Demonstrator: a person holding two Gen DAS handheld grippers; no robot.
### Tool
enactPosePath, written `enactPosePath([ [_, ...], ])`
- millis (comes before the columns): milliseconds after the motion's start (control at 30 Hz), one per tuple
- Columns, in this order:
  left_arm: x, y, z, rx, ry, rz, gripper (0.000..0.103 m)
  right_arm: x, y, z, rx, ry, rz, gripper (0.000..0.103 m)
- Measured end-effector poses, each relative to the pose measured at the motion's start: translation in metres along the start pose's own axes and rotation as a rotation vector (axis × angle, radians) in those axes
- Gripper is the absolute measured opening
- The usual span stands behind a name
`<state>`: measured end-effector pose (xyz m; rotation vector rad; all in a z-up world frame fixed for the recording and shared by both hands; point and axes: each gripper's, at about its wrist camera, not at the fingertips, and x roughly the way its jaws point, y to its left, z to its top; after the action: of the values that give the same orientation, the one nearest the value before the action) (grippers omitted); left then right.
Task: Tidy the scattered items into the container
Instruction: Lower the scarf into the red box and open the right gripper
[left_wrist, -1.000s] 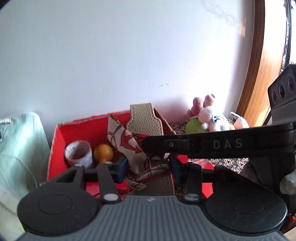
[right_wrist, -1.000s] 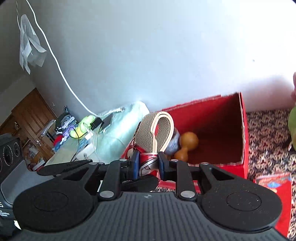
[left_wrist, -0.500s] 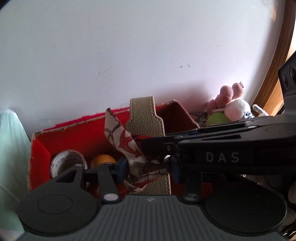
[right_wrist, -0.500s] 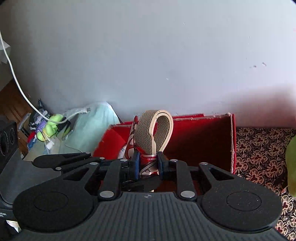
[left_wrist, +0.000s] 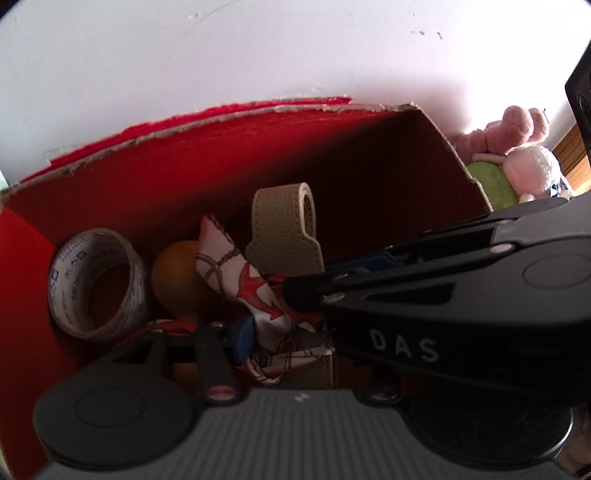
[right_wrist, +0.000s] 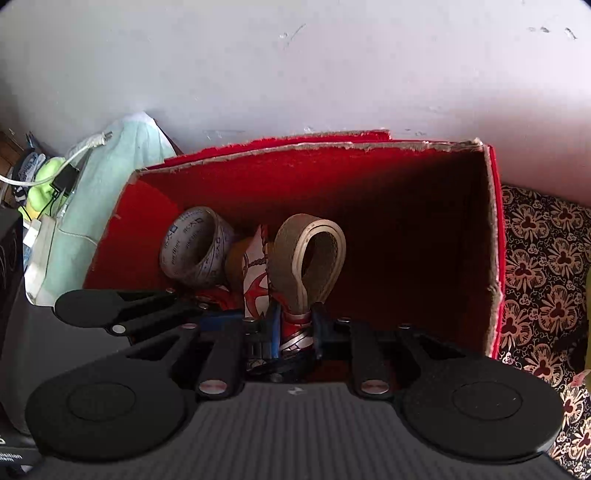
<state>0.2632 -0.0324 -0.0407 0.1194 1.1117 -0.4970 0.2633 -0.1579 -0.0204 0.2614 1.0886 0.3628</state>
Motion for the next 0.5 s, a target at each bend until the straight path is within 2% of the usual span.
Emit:
enactPosePath([
  [167, 0.006, 0.001, 0.001, -0.006, 0.048, 0.009, 0.04, 0.021, 0.0, 0.008, 0.012, 0.075, -0.01, 0.017],
  [267, 0.009, 0.002, 0.001, -0.016, 0.07, 0.017, 0.039, 0.031, -0.004, 0.01, 0.06, 0.12, 0.025, 0.016],
  [500, 0.011, 0.004, -0.003, -0.038, 0.071, 0.02, 0.04, 0.027, -0.004, 0.006, 0.047, 0.118, 0.121, 0.016],
])
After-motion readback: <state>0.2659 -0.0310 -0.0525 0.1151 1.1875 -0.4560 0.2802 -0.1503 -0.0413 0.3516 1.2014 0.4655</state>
